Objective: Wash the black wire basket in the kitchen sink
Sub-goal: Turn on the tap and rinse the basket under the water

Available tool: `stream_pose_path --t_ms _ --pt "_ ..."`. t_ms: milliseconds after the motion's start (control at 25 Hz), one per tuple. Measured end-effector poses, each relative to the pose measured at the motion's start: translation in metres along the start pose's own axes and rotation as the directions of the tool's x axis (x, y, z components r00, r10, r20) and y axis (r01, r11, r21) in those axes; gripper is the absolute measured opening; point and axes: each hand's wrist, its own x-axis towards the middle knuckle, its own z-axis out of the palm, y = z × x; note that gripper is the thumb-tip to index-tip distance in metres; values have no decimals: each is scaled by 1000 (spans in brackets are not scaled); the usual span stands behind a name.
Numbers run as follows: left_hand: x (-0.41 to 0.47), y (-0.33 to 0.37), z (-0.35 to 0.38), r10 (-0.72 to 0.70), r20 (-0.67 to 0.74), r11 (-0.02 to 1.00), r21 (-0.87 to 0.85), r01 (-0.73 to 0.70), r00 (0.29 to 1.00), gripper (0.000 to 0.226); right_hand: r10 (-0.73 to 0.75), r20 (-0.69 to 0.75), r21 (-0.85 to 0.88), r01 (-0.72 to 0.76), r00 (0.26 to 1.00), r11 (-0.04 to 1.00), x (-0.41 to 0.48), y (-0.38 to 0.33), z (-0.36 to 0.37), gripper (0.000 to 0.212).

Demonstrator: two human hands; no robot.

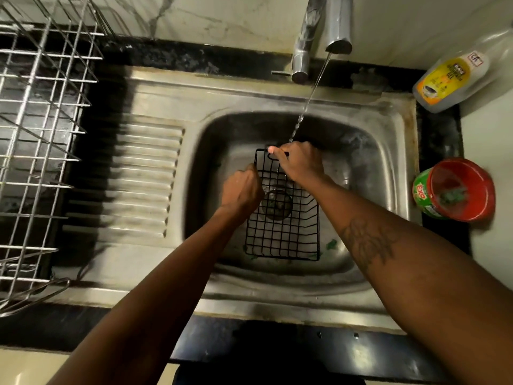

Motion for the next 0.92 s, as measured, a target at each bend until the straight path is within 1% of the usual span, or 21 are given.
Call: stream_pose_path --t_ms 80,160,280,360,480,560,640,720,840,920 --pt "2 6 -6 13 8 999 47 -14 1000 11 20 32 -26 -19 999 999 3 0 -3 49" --pt "3 14 -14 2 26 997 74 -4 1000 20 29 76 -9 -28 997 1000 4 7 -6 41" --pt "9 18 -24 -9 79 997 78 3 997 27 5 167 17 -8 986 1000 4 40 -15 31" --pt "12 20 -29 -18 104 997 80 10 994 28 4 197 -3 -3 980 1000 0 55 -21 29" --pt "14 28 -27 8 129 996 85 -19 992 25 -9 146 -13 11 989 1000 5 33 -15 30" --pt "13 32 -23 18 143 995 94 -32 990 24 -42 174 -20 46 984 999 15 5 1 26" --pt "13 32 -24 -7 131 996 88 -4 991 23 -28 196 -11 31 980 999 20 -4 8 25" --pt "14 26 -29 -30 109 997 81 21 994 22 12 213 46 -23 977 999 15 13 -2 24" --pt "14 23 -37 -6 128 994 105 -8 992 26 58 198 92 -77 979 993 3 49 -18 27" --pt "14 28 -39 9 145 993 116 -27 989 29 55 191 106 -76 980 991 6 42 -11 28"
